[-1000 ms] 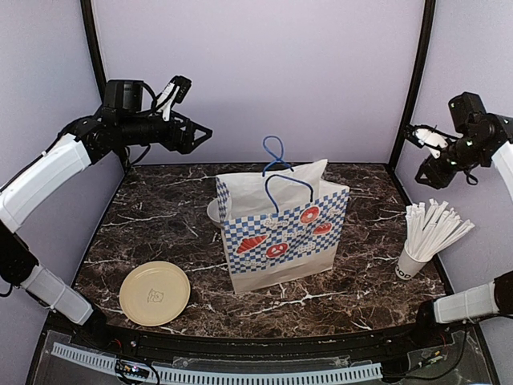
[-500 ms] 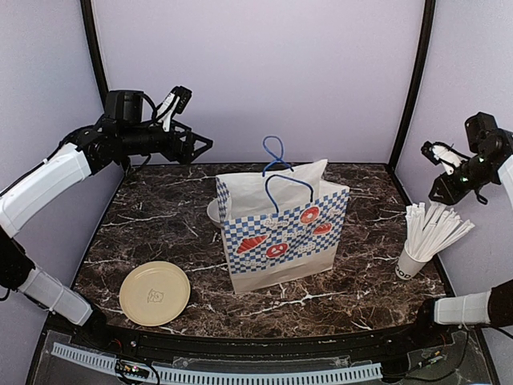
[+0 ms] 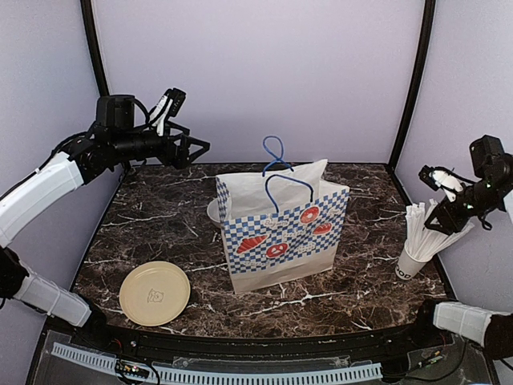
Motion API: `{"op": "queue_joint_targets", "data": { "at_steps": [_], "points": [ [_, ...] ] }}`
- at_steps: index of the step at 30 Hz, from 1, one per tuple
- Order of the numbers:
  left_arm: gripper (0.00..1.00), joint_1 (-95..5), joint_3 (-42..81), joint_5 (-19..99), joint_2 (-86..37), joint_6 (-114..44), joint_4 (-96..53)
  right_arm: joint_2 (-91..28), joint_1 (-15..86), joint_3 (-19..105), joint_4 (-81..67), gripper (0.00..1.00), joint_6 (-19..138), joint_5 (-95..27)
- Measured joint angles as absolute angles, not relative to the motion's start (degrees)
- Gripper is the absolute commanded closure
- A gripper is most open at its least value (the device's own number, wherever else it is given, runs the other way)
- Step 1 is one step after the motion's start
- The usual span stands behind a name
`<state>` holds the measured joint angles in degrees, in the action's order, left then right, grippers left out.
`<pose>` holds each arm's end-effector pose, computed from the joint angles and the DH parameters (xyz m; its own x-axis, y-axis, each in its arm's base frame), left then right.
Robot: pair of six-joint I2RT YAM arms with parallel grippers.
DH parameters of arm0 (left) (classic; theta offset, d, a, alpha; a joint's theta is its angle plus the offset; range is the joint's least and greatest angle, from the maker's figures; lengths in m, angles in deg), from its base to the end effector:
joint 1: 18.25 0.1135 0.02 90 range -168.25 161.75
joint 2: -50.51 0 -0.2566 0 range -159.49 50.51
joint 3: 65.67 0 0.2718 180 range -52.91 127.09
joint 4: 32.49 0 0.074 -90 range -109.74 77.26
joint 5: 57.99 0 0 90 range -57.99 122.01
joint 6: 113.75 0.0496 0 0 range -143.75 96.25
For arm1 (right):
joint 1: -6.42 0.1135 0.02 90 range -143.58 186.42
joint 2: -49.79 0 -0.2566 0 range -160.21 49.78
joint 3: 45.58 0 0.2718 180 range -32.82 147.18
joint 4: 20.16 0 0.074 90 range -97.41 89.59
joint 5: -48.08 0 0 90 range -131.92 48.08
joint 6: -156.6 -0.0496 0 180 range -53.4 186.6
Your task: Pack the takeout coffee
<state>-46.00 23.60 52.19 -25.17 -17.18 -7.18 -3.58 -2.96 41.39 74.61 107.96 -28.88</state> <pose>0.2918 -0.1729 0.4015 -0.0944 0.1710 -0.9807 0.7517 0.6581 0.0424 0.1521 -0.0138 0.3627 -0.6827 -0.5397 -0.4926 -0.5325 0.8291 -0.1703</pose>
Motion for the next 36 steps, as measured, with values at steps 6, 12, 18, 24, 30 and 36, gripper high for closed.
{"op": "queue_joint_targets", "data": {
  "at_steps": [6, 12, 18, 24, 30, 36],
  "points": [
    [0.05, -46.0, 22.8, 52.6, -24.3, -17.4, -7.8, -7.4, -3.0, 41.0, 73.0, 0.63, 107.9, -28.7],
    [0.05, -46.0, 22.6, 52.6, -23.4, -17.4, -8.1, -7.4, -3.0, 39.3, 73.2, 0.73, 108.1, -29.2],
    [0.05, -46.0, 22.4, 52.6, -23.2, -17.4, -8.5, -6.2, -3.0, 36.6, 73.9, 1.00, 109.0, -31.1],
    [0.05, -46.0, 21.9, 52.6, -23.2, -17.4, -8.5, -6.5, -3.0, 44.5, 75.3, 1.00, 109.1, -31.7],
    [0.05, -46.0, 21.8, 52.6, -23.2, -17.3, -8.6, -9.5, -3.0, 66.6, 74.7, 1.00, 110.4, -33.2],
    [0.04, -46.0, 21.0, 52.6, -23.2, -16.6, -8.8, -10.9, -3.0, 78.9, 74.0, 1.00, 111.5, -32.2]
  ]
}}
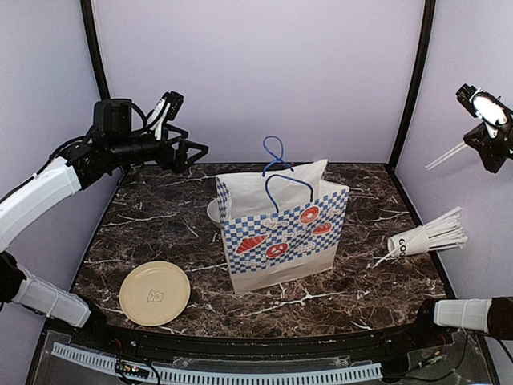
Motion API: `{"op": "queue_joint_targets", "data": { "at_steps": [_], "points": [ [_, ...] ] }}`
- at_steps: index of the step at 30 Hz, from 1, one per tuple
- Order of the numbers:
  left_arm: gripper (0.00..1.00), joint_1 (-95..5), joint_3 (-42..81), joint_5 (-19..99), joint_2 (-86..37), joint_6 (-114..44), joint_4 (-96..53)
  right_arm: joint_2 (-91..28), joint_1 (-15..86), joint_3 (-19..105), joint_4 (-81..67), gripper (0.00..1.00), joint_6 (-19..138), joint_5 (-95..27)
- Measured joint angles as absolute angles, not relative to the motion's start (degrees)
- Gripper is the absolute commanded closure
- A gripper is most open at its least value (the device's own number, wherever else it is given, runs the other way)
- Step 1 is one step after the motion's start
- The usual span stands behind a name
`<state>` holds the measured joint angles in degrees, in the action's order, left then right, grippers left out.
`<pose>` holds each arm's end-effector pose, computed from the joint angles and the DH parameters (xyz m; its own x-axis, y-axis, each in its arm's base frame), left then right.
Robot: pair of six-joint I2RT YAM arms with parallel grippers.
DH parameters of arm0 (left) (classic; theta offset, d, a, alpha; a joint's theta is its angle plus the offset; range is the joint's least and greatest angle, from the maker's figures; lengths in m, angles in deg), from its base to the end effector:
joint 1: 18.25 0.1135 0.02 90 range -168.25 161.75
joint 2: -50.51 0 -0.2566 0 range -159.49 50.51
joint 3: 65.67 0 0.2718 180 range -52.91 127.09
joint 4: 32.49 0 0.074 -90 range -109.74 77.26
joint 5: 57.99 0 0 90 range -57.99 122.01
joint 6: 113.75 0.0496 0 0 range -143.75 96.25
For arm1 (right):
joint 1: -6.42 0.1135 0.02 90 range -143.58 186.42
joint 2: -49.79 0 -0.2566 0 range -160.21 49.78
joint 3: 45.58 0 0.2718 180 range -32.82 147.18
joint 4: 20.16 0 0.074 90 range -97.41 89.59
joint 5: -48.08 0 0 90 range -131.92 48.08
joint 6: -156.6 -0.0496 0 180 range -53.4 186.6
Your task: Pack the takeout coffee
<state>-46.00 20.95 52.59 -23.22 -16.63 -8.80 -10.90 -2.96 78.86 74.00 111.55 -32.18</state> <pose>0.2851 -0.1697 0.3979 -0.0726 0.1693 -0.9829 0.7563 0.6518 0.0564 0.1203 -0.0114 0.5188 -0.3652 -0.6454 -0.6709 -0.3410 0.7633 -0.5487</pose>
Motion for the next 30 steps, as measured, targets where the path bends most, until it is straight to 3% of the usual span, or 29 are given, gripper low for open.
{"op": "queue_joint_targets", "data": {
  "at_steps": [8, 19, 30],
  "points": [
    [0.04, -46.0, 20.2, 52.5, -23.2, -16.3, -9.0, -13.5, -3.0, 80.0, 74.1, 1.00, 110.0, -26.0],
    [0.04, -46.0, 18.6, 49.7, -23.2, -14.8, -9.9, -25.7, -2.2, 84.2, 74.0, 1.00, 106.1, -4.7],
    [0.04, -46.0, 18.3, 45.8, -25.2, -13.5, -10.9, -38.7, 15.4, 97.5, 73.7, 1.00, 105.8, 0.2]
  ]
}}
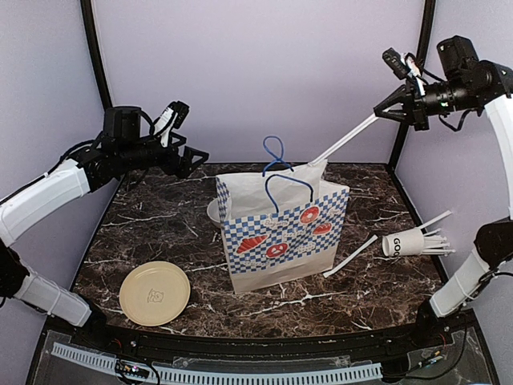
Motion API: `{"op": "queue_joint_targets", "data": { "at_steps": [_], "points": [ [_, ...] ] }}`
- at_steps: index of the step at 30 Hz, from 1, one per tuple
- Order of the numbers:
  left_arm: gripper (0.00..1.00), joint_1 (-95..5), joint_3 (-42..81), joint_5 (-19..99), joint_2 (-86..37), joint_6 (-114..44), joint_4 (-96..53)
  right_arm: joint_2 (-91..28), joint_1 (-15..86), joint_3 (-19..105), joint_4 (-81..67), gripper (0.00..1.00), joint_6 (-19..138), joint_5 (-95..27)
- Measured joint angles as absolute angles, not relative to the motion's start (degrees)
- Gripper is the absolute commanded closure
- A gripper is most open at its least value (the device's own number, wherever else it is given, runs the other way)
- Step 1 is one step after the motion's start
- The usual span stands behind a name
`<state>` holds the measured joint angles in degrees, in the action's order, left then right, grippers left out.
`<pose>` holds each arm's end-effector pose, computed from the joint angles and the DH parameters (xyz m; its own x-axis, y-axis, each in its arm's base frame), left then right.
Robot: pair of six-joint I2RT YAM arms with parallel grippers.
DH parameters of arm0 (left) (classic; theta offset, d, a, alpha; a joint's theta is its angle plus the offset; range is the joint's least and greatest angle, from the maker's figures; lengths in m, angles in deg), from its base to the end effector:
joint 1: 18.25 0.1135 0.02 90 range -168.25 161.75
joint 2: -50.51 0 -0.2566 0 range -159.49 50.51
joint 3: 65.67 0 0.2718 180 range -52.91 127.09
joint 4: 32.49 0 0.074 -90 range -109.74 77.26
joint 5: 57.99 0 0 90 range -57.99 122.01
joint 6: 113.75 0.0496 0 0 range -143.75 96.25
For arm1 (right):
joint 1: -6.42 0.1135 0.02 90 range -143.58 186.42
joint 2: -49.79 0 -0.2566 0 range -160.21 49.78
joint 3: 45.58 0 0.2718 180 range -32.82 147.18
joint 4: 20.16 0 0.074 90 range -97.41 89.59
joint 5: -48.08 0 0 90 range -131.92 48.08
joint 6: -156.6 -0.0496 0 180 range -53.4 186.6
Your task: Pack the takeout coffee
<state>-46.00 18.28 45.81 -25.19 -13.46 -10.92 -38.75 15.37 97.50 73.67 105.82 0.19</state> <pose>0.2994 -0.1709 0.3730 -0.0831 0.2398 -0.9673 0.6834 0.7201 0.1198 0.2486 0.0728 0.5212 -0.0875 -0.4886 -0.8681 -0.8821 0.4429 -0.1604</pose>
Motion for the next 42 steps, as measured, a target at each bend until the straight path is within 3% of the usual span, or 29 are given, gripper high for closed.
{"op": "queue_joint_targets", "data": {
  "at_steps": [15, 17, 18, 23, 29, 36, 42],
  "points": [
    [0.04, -45.1, 18.3, 44.2, -27.9, -13.1, -10.9, -35.2, 33.0, 91.0, 73.3, 0.98, 105.6, -11.1],
    [0.04, -45.1, 18.3, 44.2, -27.9, -13.1, -10.9, -37.3, 35.5, 90.6, 73.3, 0.72, 106.0, -13.1],
    [0.04, -45.1, 18.3, 44.2, -27.9, -13.1, -10.9, -38.8, 36.9, 90.6, 73.3, 0.66, 106.1, -14.0],
    [0.04, -45.1, 18.3, 44.2, -27.9, -12.9, -10.9, -46.0, 39.7, 92.7, 73.5, 0.52, 107.2, -18.0],
    [0.03, -45.1, 18.1, 44.2, -27.6, -12.8, -10.8, -43.6, 26.8, 89.2, 70.8, 0.51, 108.3, -17.6],
    [0.04, -45.1, 18.1, 44.2, -26.9, -12.5, -10.8, -29.4, 13.4, 61.1, 61.1, 0.53, 106.4, -19.4],
    [0.04, -45.1, 18.1, 44.2, -24.8, -12.5, -10.8, -25.6, -0.5, 44.2, 54.1, 0.54, 100.3, -19.9]
  ]
}}
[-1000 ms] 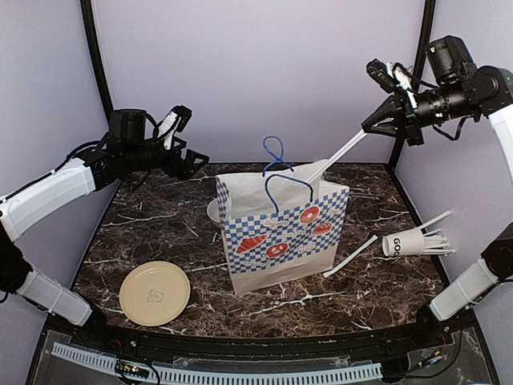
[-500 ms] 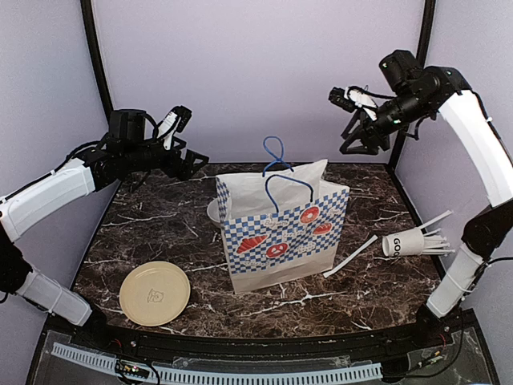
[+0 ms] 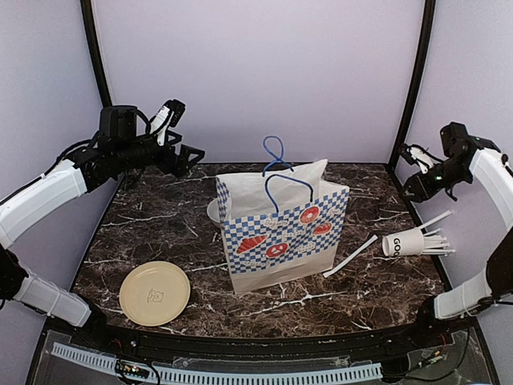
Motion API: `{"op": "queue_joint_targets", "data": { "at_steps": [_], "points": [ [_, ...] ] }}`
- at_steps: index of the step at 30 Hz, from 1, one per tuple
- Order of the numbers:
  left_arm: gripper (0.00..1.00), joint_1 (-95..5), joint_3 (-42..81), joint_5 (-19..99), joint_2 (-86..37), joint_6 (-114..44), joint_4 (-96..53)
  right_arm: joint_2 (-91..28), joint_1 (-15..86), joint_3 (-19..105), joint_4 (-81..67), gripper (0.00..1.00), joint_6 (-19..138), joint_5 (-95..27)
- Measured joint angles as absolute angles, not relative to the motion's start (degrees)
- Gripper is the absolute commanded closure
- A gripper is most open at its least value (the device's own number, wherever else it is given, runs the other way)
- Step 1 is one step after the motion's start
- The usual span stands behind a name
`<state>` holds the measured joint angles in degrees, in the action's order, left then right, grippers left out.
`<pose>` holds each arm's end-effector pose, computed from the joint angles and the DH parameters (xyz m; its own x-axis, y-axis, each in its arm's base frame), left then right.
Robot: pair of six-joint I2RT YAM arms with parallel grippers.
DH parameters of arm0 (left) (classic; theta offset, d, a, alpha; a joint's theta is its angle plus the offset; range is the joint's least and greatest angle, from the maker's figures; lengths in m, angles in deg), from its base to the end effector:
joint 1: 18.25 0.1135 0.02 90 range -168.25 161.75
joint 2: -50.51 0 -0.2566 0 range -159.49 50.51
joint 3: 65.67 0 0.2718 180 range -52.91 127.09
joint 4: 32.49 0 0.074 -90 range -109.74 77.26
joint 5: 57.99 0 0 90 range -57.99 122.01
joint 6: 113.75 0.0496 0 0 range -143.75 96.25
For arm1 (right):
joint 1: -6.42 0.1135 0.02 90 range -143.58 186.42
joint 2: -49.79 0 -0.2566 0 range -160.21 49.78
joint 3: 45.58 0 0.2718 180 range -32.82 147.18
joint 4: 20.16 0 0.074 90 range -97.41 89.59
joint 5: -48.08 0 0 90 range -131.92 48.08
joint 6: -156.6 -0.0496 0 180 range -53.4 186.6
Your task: Pack the takeout coffee
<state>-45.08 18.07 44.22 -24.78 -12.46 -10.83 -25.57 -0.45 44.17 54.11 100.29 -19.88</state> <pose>0.3013 -0.1641 0.3736 -0.0776 0.2537 -0.9642 0.6527 0.7440 0.1432 0.2788 -0.0148 0.3255 -0.6723 -0.4369 -0.5976 -0.5397 0.8418 -0.0083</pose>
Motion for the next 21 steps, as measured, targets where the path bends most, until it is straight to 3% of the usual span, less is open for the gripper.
{"op": "queue_joint_targets", "data": {
  "at_steps": [11, 21],
  "points": [
    [0.04, -45.1, 18.1, 45.4, -24.3, -12.5, -10.8, -27.8, -24.6, 32.2, 52.3, 0.50, 103.0, -15.1],
    [0.04, -45.1, 18.1, 47.8, -24.3, -13.1, -10.8, -32.9, -29.2, 25.4, 51.4, 0.48, 109.0, -13.8]
  ]
}}
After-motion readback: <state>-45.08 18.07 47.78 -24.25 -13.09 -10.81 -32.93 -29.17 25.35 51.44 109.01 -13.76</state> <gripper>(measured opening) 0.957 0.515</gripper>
